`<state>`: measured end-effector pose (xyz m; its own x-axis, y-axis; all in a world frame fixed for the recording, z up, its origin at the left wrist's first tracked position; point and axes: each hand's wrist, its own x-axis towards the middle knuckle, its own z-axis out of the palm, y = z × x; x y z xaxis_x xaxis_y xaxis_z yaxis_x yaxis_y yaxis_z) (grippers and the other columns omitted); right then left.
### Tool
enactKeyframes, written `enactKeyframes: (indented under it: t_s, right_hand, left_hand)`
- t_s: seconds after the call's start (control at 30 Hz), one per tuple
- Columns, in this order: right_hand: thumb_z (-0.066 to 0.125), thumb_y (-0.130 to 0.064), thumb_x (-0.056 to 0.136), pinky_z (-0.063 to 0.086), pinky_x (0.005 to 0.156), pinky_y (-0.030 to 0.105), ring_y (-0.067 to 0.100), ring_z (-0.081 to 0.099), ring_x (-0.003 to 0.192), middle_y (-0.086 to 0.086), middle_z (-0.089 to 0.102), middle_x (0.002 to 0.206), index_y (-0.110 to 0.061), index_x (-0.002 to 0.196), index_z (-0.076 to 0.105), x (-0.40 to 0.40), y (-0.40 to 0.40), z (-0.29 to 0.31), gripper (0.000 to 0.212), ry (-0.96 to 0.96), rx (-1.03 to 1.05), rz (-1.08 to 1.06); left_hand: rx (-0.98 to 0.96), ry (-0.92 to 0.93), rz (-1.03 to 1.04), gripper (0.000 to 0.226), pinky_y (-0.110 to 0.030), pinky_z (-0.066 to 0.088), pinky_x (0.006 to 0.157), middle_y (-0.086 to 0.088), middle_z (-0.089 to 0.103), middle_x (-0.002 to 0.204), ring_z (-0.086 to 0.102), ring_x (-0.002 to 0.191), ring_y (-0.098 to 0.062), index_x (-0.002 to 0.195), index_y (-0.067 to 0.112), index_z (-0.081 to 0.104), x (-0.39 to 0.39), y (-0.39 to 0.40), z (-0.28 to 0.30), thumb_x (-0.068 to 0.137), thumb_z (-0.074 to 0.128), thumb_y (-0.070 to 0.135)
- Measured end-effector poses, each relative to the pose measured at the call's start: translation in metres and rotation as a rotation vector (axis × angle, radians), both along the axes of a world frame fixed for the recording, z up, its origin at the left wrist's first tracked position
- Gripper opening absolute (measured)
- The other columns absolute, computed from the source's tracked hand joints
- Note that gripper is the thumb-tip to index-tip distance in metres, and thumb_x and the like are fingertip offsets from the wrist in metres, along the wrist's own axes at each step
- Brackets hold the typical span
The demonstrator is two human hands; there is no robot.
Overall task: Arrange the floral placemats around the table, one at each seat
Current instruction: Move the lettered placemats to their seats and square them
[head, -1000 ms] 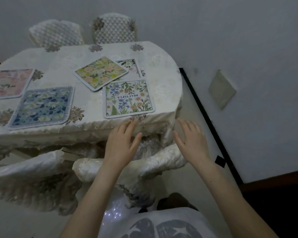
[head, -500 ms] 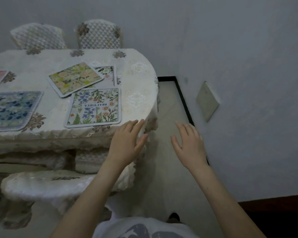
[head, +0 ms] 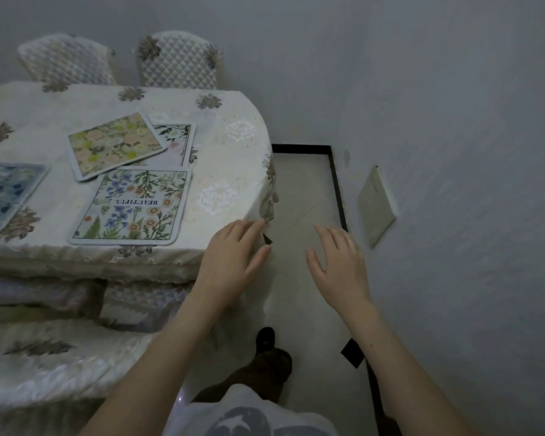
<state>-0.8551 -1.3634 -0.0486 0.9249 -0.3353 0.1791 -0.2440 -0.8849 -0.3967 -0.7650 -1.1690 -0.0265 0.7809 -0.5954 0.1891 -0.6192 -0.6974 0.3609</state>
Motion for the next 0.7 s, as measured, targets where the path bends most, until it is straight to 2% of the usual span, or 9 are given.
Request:
enactKeyframes:
  t_s: [0.1,0.27,0.53,0.7]
  right_hand:
    - [0.04,-0.041,0.093,0.04,0.104,0.047,0.025,0.044,0.127,0.004,0.054,0.133,-0.018,0.139,0.041,0.039,-0.028,-0.008,0.052,0.01,0.007,0.029]
    - [0.037,-0.043,0.093,0.039,0.105,0.047,0.027,0.043,0.129,0.005,0.053,0.135,-0.017,0.14,0.04,0.125,-0.084,-0.015,0.054,0.041,-0.028,0.076]
    - [0.038,-0.042,0.093,0.036,0.108,0.045,0.029,0.042,0.13,0.009,0.052,0.138,-0.015,0.14,0.04,0.267,-0.17,0.012,0.054,-0.022,-0.054,0.114]
    - [0.035,-0.043,0.093,0.036,0.108,0.044,0.027,0.042,0.131,0.007,0.051,0.138,-0.017,0.14,0.039,0.334,-0.221,0.006,0.054,-0.022,-0.048,0.167]
  left_hand:
    - [-0.015,0.015,0.041,0.05,-0.036,0.037,0.101,-0.005,0.055,0.131,0.047,0.122,-0.022,0.135,0.017,0.045,0.031,-0.027,-0.009,0.093,0.038,0.043]
    - [-0.064,0.032,0.069,0.051,-0.035,0.037,0.101,-0.005,0.055,0.131,0.048,0.121,-0.023,0.134,0.015,0.047,0.105,-0.081,-0.021,0.092,0.037,0.042]
    - [-0.109,-0.018,0.1,0.051,-0.035,0.04,0.099,-0.006,0.058,0.128,0.051,0.119,-0.023,0.134,0.013,0.049,0.239,-0.161,0.001,0.093,0.037,0.042]
    - [-0.092,0.0,0.161,0.053,-0.035,0.038,0.103,-0.004,0.055,0.132,0.047,0.123,-0.021,0.135,0.015,0.048,0.299,-0.208,-0.004,0.093,0.033,0.044]
